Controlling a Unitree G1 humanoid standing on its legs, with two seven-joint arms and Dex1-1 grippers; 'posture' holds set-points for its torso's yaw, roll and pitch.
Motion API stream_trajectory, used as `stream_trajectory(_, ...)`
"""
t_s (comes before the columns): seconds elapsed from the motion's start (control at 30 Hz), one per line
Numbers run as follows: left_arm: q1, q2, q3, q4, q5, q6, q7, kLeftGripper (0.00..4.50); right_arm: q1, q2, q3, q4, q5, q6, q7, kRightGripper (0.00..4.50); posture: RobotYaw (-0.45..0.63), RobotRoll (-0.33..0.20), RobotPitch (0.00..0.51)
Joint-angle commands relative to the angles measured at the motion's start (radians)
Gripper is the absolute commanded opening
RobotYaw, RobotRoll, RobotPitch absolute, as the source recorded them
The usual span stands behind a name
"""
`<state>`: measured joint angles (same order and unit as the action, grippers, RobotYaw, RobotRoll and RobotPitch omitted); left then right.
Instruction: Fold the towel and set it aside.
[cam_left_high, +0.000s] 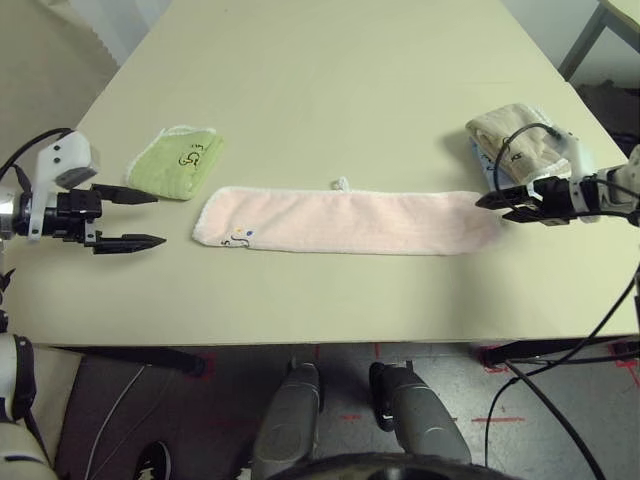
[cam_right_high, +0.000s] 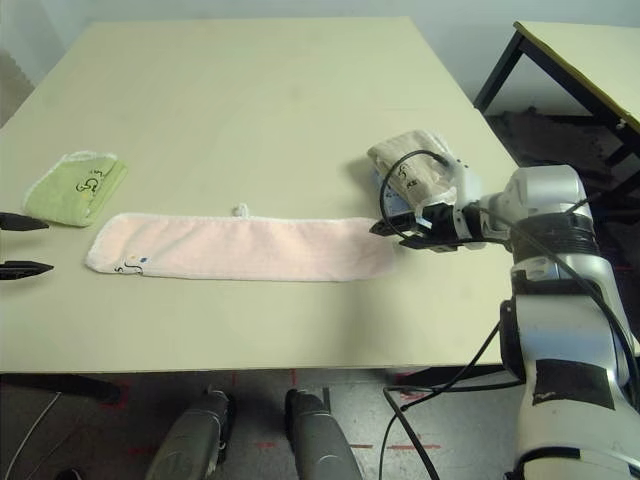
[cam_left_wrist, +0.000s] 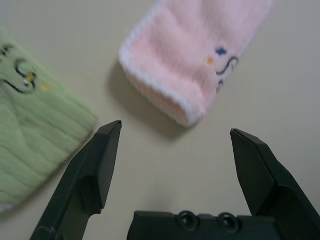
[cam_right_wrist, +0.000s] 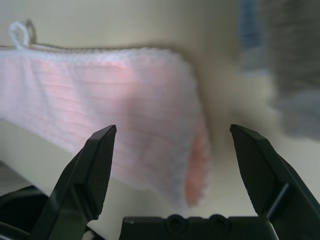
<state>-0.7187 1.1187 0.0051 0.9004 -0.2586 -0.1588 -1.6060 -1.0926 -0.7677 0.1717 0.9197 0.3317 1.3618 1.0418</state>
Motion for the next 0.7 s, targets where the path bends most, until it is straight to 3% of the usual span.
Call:
stream_trajectory(0.03, -0.024, -0.022, -0.005, -0.028, -0.090, 0.051, -0.008, 4.46, -0.031, 0.019, -0.002, 0.050, -0.003, 0.041, 0.017, 4.50, 0.10, 0.000, 0.151)
stream_trajectory(0.43, -0.120, -0.078, -0.047, 0.069, -0.074, -0.007, -0.008, 4.46, -0.011, 0.062, 0.019, 0.063, -0.014, 0.039, 0.051, 4.50, 0.07, 0.000, 0.148)
stream_trajectory(0.53, -0.140, -0.082, -0.050, 0.083, -0.069, -0.018, -0.008, 4.50, -0.013, 0.062, 0.026, 0.043, -0.011, 0.047, 0.071, 4.04, 0.07, 0.000, 0.147)
stream_trajectory(0.7, -0.164, -0.087, -0.057, 0.103, -0.065, -0.032, -0.008, 4.50, -0.002, 0.048, 0.058, 0.022, -0.025, 0.052, 0.088, 2.16, 0.07, 0.000, 0.147)
